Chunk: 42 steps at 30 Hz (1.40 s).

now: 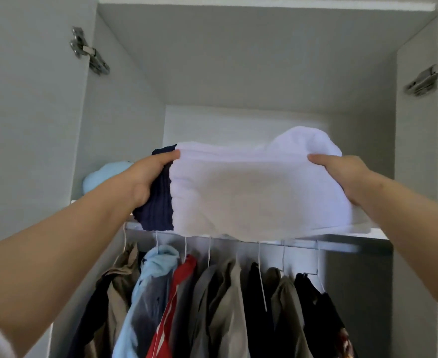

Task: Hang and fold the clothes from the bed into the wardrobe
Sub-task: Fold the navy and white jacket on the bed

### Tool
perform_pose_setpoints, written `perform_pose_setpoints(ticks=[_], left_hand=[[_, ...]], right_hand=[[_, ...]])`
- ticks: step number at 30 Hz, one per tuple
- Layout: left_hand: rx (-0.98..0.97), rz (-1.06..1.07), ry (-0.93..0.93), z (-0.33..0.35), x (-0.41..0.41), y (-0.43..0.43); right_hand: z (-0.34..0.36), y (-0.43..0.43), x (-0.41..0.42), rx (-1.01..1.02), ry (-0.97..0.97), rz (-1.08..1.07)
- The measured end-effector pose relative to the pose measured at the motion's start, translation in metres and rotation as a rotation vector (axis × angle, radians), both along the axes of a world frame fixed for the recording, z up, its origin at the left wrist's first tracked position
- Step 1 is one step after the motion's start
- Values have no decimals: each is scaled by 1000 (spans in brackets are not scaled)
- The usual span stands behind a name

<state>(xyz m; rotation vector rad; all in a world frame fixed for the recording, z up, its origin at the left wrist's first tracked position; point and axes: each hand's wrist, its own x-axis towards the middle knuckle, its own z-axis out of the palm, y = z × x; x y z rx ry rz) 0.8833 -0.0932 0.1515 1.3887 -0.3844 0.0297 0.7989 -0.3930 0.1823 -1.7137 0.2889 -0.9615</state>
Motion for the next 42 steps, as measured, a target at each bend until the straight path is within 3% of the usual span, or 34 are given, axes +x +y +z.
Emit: perform_pose_setpoints(ticks=[10,18,22,28,35,37,40,42], left_hand=[[-95,-4,27,18,85,-23],[-246,38,112,14,93,-49],[-328,49,153,12,93,-71],[-523,42,181,-4,91,-124],[-373,22,142,-15,95,-125],[-359,49,103,-11,96,-118],[-422,260,-7,-1,104,-106],[-407,342,19,10,115,-99]], right_hand=[[68,-31,113,-282,69,-135],[79,-52,198,-408,114,-20],[86,-61,231,-505,74,-30],[96,-44,269,-592,-152,-156],[63,-22,289,-863,278,335],[58,-27,280,-865,427,350],[47,-41,261,-863,537,239],[37,-50,248,-833,625,159]])
